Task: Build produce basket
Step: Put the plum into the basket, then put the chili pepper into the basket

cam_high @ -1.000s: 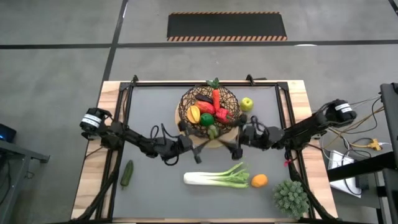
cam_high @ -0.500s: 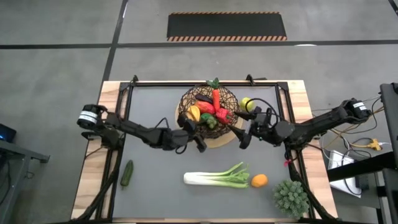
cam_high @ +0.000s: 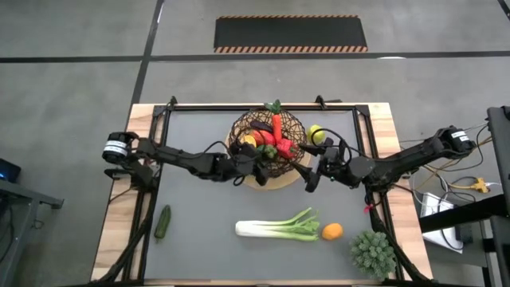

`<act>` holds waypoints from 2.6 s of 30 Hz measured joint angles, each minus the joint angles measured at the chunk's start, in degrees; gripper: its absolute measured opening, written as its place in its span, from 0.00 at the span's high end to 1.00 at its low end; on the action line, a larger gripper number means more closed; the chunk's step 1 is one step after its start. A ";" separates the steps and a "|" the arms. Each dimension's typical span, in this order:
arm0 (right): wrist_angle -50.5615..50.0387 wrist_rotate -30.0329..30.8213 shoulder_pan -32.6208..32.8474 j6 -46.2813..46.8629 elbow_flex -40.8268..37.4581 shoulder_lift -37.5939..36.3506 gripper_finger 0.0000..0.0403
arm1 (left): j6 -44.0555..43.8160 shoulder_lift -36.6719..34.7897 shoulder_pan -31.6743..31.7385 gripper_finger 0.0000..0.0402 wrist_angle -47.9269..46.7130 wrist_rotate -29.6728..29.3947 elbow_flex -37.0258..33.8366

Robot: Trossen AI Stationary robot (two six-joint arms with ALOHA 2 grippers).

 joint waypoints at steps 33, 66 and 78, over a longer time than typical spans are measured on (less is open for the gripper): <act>-2.32 0.26 0.00 1.68 0.00 -0.14 0.18 | 1.59 6.09 0.81 0.37 7.27 0.29 0.69; -5.99 0.31 0.00 1.44 0.00 -0.14 0.18 | -63.16 -8.51 -30.27 0.37 -74.28 29.69 -1.69; -6.01 0.28 0.00 1.46 0.00 -0.14 0.18 | -68.53 -3.73 -32.28 0.37 -73.27 46.96 -9.50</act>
